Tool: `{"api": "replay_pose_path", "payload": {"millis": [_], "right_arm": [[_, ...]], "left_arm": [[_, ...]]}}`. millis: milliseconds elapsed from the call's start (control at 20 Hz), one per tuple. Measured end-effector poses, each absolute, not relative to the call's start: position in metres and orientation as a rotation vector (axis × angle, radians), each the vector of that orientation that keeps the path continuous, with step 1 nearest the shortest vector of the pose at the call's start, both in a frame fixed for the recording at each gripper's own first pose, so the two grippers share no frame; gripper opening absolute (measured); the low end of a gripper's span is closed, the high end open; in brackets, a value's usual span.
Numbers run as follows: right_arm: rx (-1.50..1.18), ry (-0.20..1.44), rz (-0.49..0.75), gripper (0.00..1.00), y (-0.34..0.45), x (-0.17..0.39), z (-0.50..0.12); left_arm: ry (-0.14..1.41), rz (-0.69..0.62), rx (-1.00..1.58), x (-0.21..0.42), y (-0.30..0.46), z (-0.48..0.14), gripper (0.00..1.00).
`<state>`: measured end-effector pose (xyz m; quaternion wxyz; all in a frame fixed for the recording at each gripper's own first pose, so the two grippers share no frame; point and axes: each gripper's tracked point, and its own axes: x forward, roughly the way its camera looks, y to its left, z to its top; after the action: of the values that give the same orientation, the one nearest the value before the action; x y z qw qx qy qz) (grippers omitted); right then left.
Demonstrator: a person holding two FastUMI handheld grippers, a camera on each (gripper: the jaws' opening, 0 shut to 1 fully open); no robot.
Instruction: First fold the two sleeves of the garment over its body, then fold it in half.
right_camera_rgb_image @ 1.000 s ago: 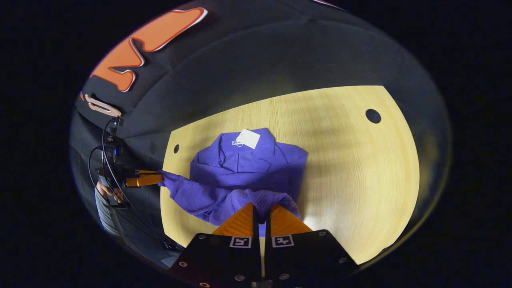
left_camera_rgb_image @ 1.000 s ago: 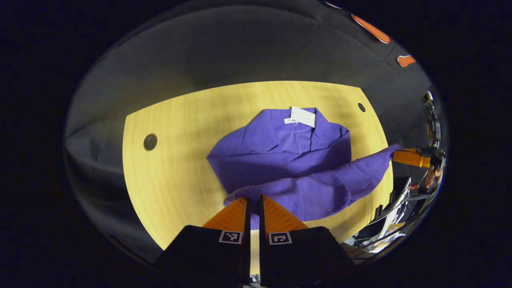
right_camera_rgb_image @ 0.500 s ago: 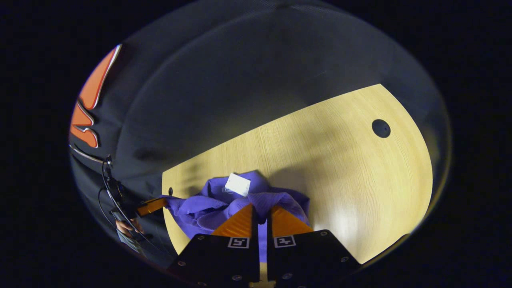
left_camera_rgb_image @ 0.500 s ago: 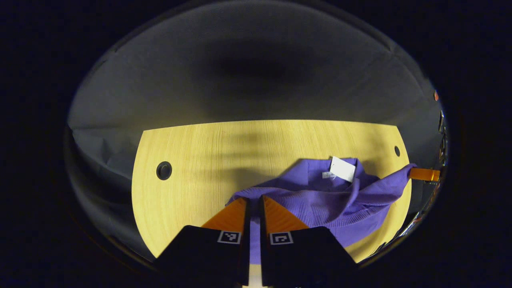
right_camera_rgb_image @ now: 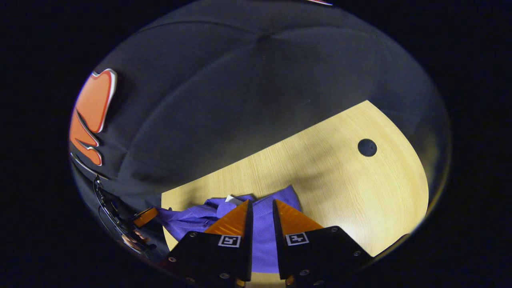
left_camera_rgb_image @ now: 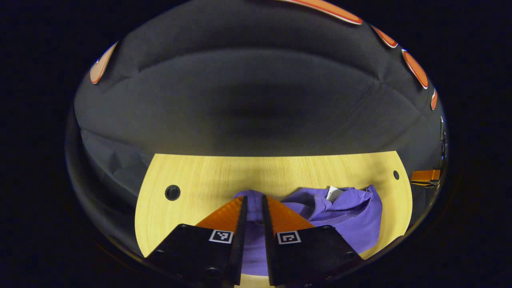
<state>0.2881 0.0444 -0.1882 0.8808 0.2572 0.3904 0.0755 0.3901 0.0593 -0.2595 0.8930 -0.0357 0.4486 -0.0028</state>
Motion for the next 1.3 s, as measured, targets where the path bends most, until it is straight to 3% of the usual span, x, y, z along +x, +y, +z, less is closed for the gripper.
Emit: {"api": "replay_pose_path", "payload": {"millis": [250,400,450,500,550,600,650,700,850,950,1300], "right_arm": [[0.481,0.752,0.187,0.4,0.046,0.272,-0.164],[0.459,0.711,0.195,0.46,0.049,0.262,-0.146],[0.451,0.693,0.197,0.5,0.049,0.259,-0.141],[0.446,0.68,0.197,0.51,0.047,0.256,-0.135],[0.444,0.661,0.201,0.46,0.047,0.254,-0.131],[0.442,0.645,0.201,0.6,0.047,0.252,-0.124],[0.44,0.62,0.204,0.64,0.047,0.247,-0.115],[0.431,0.594,0.202,0.67,0.047,0.241,-0.105],[0.385,0.515,0.205,0.84,0.048,0.224,-0.08],[0.35,0.463,0.204,0.89,0.049,0.213,-0.066],[0.222,0.287,0.22,0.95,0.055,0.154,-0.011]], "left_arm": [[0.823,-0.026,-0.084,0.385,0.059,-0.224,0.3],[0.683,-0.001,0.031,0.4,0.07,-0.184,0.35],[0.661,-0.006,0.039,0.399,0.072,-0.171,0.49],[0.648,-0.015,0.04,0.399,0.063,-0.165,0.55],[0.636,-0.012,0.049,0.396,0.061,-0.158,0.63],[0.622,-0.015,0.053,0.391,0.063,-0.152,0.71],[0.611,-0.02,0.057,0.385,0.063,-0.145,0.8],[0.59,-0.019,0.06,0.379,0.063,-0.138,0.77],[0.516,0.001,0.046,0.357,0.064,-0.107,0.8],[0.463,0.014,0.019,0.339,0.064,-0.085,0.81],[0.314,-0.032,-0.024,0.271,0.039,-0.014,0.84]]}}
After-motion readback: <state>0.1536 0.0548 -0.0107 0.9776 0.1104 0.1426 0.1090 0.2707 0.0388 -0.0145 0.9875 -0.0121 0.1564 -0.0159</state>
